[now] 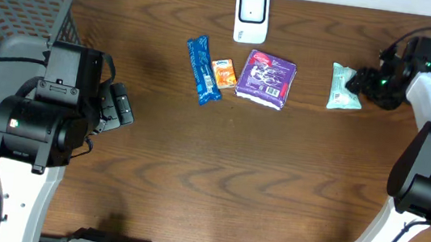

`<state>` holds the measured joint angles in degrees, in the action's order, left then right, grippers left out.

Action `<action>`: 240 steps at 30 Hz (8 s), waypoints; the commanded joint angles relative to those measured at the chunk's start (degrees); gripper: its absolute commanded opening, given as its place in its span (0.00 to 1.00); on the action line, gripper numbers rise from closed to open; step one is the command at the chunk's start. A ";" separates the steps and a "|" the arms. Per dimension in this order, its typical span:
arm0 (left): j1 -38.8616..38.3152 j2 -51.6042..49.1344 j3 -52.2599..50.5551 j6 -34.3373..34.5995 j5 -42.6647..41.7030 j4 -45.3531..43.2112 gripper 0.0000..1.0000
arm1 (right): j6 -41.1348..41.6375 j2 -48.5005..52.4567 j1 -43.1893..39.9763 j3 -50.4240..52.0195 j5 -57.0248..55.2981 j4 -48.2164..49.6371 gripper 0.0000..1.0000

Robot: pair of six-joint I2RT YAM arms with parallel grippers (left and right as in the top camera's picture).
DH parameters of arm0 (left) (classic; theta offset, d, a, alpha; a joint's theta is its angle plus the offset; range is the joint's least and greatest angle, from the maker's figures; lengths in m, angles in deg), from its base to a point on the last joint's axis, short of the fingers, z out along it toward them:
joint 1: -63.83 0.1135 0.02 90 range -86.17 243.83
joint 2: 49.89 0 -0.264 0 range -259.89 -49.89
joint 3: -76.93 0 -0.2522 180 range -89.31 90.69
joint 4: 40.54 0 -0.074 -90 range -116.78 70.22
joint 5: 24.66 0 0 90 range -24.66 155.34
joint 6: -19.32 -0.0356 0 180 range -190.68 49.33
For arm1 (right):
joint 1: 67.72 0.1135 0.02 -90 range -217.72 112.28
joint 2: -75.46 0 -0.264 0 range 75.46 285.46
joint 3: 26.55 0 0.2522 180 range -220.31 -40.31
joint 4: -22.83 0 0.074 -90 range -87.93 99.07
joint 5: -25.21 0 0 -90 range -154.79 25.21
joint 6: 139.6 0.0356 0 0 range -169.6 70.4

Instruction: Scan the item barcode

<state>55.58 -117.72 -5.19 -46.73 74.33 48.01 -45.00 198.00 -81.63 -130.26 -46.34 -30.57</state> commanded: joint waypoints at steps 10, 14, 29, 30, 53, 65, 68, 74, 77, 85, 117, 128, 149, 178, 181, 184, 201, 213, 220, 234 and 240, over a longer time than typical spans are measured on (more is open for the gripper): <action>0.31 -0.33 0.52 -0.33 0.63 0.22 0.98 | -0.37 0.42 0.31 5.31 4.63 -0.50 0.01; 0.31 -0.33 0.52 -0.33 0.63 0.22 0.98 | -0.44 -0.37 1.18 4.68 3.63 -3.56 0.01; 0.31 -0.33 0.52 -0.33 0.63 0.22 0.98 | 9.81 -15.19 15.15 4.37 -34.29 -11.23 0.01; 0.31 -0.33 0.52 -0.35 0.63 0.22 0.98 | 10.56 -15.50 16.50 4.37 -38.14 -11.65 0.01; 0.31 -0.33 0.52 -0.35 0.63 0.22 0.98 | 3.74 -9.18 4.04 5.01 -5.53 -9.07 0.60; 0.31 -0.33 0.52 -0.33 0.63 0.22 0.98 | -3.34 0.17 -1.92 5.01 12.85 -8.26 0.66; 0.31 -0.33 0.52 -0.33 0.63 0.22 0.98 | -3.37 2.16 -2.19 5.01 11.85 -8.15 0.57; 0.31 -0.33 0.52 -0.33 0.63 0.22 0.98 | -3.39 2.99 -2.34 4.96 11.87 -7.23 0.01; 0.31 -0.33 0.52 -0.33 0.63 0.22 0.98 | -3.39 2.43 -2.23 4.72 11.80 -7.06 0.01; 0.31 -0.33 0.52 -0.33 0.63 0.22 0.98 | 3.78 -4.83 1.36 4.44 -7.74 -7.67 0.01; 0.31 -0.33 0.52 -0.33 0.63 0.22 0.98 | 21.53 -0.20 34.05 -0.26 -47.84 -14.88 0.58; 0.31 -0.33 0.52 -0.33 0.63 0.22 0.98 | 15.04 -5.25 28.30 -17.79 -41.88 -26.64 0.87; 0.31 -0.33 0.52 -0.33 0.63 0.22 0.98 | 1.84 -5.20 17.97 -4.68 -27.96 -23.37 0.59; 0.31 -0.33 0.52 -0.33 0.63 0.22 0.98 | 12.09 -5.22 20.33 16.28 -31.50 -2.45 0.01; 0.31 -0.33 0.52 -0.33 0.63 0.22 0.98 | 11.76 -5.22 18.18 13.75 -18.99 -3.98 0.01; 0.31 -0.33 0.52 -0.33 0.63 0.22 0.98 | 9.01 -5.22 15.69 10.36 -1.79 -6.16 0.01; 0.31 -0.33 0.52 -0.33 0.63 0.22 0.98 | 6.14 -5.20 5.99 11.21 42.82 -7.72 0.01; 0.31 -0.33 0.52 -0.33 0.63 0.22 0.98 | 7.37 -5.22 -6.27 19.37 28.44 -4.94 0.08; 0.31 -0.33 0.52 -0.33 0.66 0.22 0.98 | 7.80 -5.33 -8.15 12.11 7.15 -15.19 0.15; 0.31 -0.33 0.52 -0.33 0.63 0.22 0.98 | 4.17 -5.22 -7.82 5.81 4.02 -20.96 0.77; 0.31 -0.33 0.52 -0.33 0.63 0.22 0.98 | 0.44 -5.22 -7.85 8.72 17.79 -16.31 0.77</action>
<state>55.58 -117.72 -5.19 -46.73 74.33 48.01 -41.65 192.32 -89.79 -122.90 -36.94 -47.88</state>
